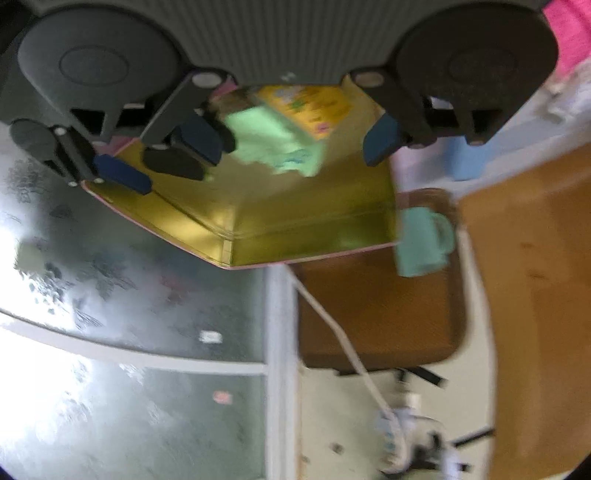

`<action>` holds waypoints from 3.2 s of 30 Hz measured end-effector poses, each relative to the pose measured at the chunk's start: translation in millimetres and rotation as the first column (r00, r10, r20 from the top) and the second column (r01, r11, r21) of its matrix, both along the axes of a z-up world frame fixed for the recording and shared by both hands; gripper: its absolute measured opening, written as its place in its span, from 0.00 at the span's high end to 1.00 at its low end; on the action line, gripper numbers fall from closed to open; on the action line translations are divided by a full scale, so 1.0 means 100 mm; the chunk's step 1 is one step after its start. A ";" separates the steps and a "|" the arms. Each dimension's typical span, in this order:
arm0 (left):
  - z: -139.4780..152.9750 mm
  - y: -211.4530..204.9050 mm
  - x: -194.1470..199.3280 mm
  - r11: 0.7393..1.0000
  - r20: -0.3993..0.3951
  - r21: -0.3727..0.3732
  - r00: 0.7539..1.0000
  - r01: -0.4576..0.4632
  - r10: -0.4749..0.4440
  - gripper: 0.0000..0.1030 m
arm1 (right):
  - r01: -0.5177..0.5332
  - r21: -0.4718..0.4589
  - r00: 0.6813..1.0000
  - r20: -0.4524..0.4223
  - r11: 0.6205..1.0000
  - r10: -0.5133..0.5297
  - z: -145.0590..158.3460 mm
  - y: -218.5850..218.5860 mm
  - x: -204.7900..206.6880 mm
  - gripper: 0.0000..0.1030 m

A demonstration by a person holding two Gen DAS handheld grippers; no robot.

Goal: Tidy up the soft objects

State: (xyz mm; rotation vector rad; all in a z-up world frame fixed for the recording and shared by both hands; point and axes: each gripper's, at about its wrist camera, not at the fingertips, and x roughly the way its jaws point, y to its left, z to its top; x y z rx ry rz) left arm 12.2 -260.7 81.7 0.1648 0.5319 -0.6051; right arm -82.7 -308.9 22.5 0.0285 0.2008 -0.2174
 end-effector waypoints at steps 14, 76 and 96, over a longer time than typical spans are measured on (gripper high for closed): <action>-0.20 2.50 -0.32 0.879 -0.049 -0.090 0.884 -0.468 0.465 0.15 | -0.391 -0.024 0.919 -0.061 0.920 0.389 0.30 1.44 0.30 0.32; -0.72 3.82 -0.30 0.630 -0.194 -0.187 0.657 -0.753 0.728 0.08 | -0.670 0.306 0.457 -0.549 0.677 0.700 0.25 3.27 1.95 0.96; -0.73 3.97 -0.31 0.571 -0.226 -0.237 0.617 -0.786 0.754 0.06 | -0.403 0.428 0.648 -0.491 0.809 0.582 0.12 2.69 2.32 0.45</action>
